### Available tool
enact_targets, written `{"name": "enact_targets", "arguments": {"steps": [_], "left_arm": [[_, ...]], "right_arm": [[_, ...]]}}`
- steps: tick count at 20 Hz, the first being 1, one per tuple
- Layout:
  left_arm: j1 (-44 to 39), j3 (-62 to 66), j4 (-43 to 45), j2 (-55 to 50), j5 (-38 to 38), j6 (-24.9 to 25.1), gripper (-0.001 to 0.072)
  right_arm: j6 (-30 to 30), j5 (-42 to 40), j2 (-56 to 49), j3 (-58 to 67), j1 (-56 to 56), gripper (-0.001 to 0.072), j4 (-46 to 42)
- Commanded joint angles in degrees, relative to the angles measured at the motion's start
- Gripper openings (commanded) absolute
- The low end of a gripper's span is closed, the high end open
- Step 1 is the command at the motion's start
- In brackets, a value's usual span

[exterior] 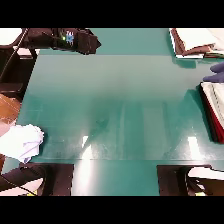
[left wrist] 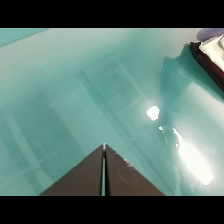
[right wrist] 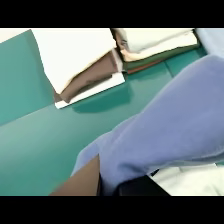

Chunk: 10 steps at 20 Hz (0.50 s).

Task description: Fold the shirts.

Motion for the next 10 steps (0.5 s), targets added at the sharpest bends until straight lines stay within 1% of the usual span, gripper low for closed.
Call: {"name": "enact_targets", "arguments": {"steps": [1, 5, 8, 9, 10], "left_arm": [[0.0, 0.0, 0.1, -0.1, -0.1, 0.1, 0.0022], [0.0, 0.0, 0.1, -0.1, -0.1, 0.1, 0.0022], [0.0, 0.0, 0.1, -0.1, -0.1, 0.1, 0.0022], [0.0, 0.0, 0.1, -0.1, -0.1, 0.1, 0.0022], [0.0, 0.0, 0.1, -0.1, -0.1, 0.1, 0.0022]], "right_arm": [[0.3, 3.5, 5.4, -5.8, -3.4, 0.0017, -2.5], [0.3, 6.5, 12.3, -18.7, -8.7, 0.0018, -11.2], [0.3, 7.0, 17.1, -29.8, -12.7, 0.0021, -17.6], [0.3, 7.0, 18.5, -33.4, -14.2, 0.0035, -18.5], [0.3, 6.7, 19.5, -36.5, -15.6, 0.0137, -18.5]]}}
